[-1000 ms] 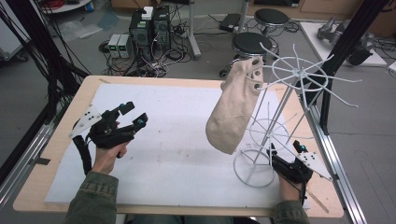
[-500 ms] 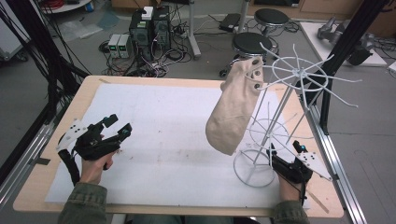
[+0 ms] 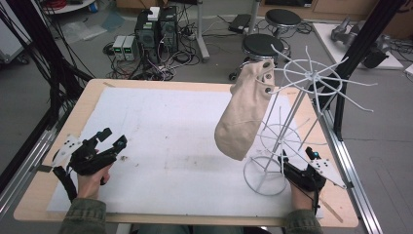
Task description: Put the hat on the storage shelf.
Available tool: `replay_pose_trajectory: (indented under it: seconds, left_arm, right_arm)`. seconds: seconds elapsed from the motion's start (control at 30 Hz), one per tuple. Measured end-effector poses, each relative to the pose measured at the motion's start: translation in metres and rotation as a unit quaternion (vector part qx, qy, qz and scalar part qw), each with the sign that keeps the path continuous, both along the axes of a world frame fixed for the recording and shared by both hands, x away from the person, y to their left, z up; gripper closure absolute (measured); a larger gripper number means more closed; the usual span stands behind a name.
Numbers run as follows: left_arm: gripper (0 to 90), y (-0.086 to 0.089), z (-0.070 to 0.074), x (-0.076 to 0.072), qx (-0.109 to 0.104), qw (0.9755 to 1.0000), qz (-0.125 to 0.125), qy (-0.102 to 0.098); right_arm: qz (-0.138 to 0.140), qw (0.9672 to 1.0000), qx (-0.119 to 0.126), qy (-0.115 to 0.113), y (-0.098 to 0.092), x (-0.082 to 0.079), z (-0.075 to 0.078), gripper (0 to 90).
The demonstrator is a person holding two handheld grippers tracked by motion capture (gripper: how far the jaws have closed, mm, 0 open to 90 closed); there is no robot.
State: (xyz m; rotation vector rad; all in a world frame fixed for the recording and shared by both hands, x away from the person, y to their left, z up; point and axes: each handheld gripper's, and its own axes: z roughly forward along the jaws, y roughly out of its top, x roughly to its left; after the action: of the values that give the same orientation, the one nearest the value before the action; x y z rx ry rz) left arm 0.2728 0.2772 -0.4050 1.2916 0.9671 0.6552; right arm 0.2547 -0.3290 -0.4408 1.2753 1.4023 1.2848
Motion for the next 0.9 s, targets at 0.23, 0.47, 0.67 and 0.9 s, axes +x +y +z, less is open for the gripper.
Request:
replay_pose_trajectory:
  seconds: [0.23, 0.47, 0.67, 0.9]
  left_arm:
    - [27.0, 0.023, -0.012, -0.010, -0.001, 0.9951, 0.099, -0.003]
    - [27.1, 0.042, -0.023, -0.023, 0.012, 0.9862, 0.165, 0.003]
    - [26.8, 0.049, -0.027, -0.030, 0.013, 0.9818, 0.189, 0.010]
    - [26.8, 0.051, -0.029, -0.035, 0.011, 0.9804, 0.196, 0.016]
  right_arm:
    - [-0.001, 1.0000, -0.002, 0.001, 0.000, 0.000, 0.000, 9.5]
    - [-0.001, 1.0000, 0.000, -0.002, 0.000, 0.000, 0.000, 9.5]
    - [0.002, 1.0000, 0.001, -0.002, 0.000, -0.001, 0.001, 9.5]
    - [0.004, 1.0000, 0.003, 0.000, 0.000, -0.001, 0.001, 9.5]
